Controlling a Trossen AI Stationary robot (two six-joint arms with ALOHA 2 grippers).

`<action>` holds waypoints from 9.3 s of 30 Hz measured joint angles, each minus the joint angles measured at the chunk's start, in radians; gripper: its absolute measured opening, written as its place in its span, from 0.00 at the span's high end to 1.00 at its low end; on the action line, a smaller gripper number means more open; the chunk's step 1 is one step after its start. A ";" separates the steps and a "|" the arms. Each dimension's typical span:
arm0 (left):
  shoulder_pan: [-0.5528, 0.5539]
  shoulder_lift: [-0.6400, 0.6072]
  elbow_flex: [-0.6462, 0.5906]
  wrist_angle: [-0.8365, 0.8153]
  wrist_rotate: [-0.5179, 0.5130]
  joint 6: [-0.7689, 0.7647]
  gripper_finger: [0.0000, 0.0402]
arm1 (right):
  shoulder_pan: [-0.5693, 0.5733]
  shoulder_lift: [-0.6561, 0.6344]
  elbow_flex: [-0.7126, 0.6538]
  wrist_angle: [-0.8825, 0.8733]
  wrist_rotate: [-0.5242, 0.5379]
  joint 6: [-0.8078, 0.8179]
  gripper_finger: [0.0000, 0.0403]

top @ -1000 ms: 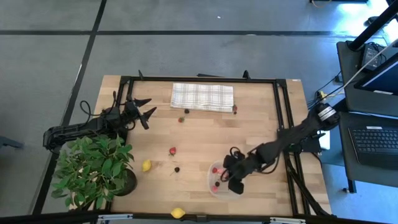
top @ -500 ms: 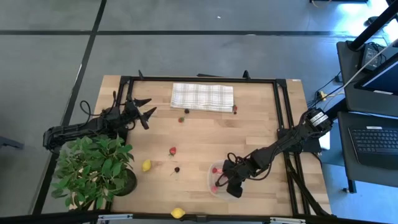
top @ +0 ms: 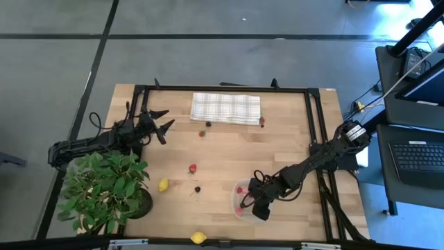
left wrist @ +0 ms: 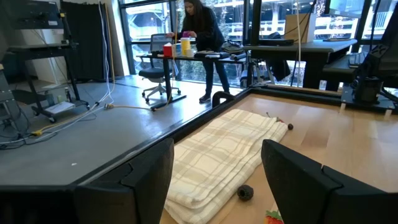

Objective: Pick and placing Produce into tupperware
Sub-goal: Put the pink peach into the transparent bin, then put the dark purple blueberry into the transparent bin, then put the top right red strawberry into the transparent bin

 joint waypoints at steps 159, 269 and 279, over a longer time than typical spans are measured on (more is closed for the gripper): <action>0.000 0.001 0.000 -0.001 0.007 -0.006 0.41 | -0.793 -0.164 -0.584 0.621 0.535 -0.347 0.84; 0.000 0.001 0.000 -0.001 0.007 -0.006 0.41 | -0.230 -0.491 -0.264 0.320 0.399 -0.458 0.70; 0.000 0.001 0.000 -0.001 0.007 -0.006 0.41 | -0.439 -0.539 -0.264 0.206 0.512 -0.550 0.66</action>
